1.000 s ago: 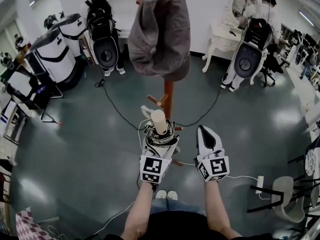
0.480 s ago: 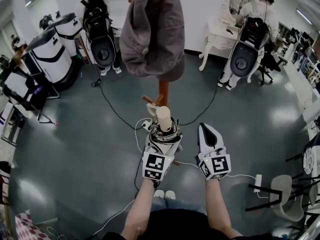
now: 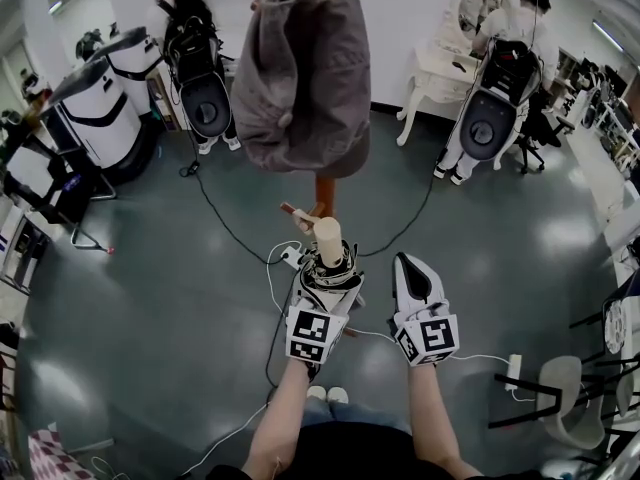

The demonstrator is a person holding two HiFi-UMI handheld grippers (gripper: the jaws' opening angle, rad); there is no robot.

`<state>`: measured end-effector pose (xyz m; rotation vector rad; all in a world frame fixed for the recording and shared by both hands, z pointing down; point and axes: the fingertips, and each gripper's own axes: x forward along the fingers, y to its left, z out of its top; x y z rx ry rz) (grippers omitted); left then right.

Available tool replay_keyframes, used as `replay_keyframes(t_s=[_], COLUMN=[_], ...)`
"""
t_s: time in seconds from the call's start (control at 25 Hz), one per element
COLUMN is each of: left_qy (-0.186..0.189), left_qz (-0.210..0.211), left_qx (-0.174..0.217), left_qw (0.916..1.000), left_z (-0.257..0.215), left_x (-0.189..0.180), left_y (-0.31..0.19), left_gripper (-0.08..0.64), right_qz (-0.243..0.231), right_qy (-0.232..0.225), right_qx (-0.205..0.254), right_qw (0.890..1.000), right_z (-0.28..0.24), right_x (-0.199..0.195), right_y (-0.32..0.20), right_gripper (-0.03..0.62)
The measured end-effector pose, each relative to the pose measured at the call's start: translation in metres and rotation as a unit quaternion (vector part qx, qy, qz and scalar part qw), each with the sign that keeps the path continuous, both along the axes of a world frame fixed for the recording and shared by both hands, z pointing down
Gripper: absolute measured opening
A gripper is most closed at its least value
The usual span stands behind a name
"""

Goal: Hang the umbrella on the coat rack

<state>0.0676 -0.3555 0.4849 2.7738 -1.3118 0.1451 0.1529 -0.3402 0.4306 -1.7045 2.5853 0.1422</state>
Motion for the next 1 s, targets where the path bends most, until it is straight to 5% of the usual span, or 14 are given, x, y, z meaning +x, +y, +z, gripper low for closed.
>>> replay_keyframes(t_s=[1.0], left_qy=[-0.025], left_qz=[0.004], left_qx=[-0.067], left_qw=[0.9974], left_z=[0.082], left_x=[-0.002], left_y=[-0.009], left_gripper=[0.318], right_qz=[-0.042], right_qy=[-0.003], right_qx=[-0.028], right_qw=[0.999], right_z=[0.035], right_x=[-0.038], right_y=[-0.025], right_gripper=[-0.008])
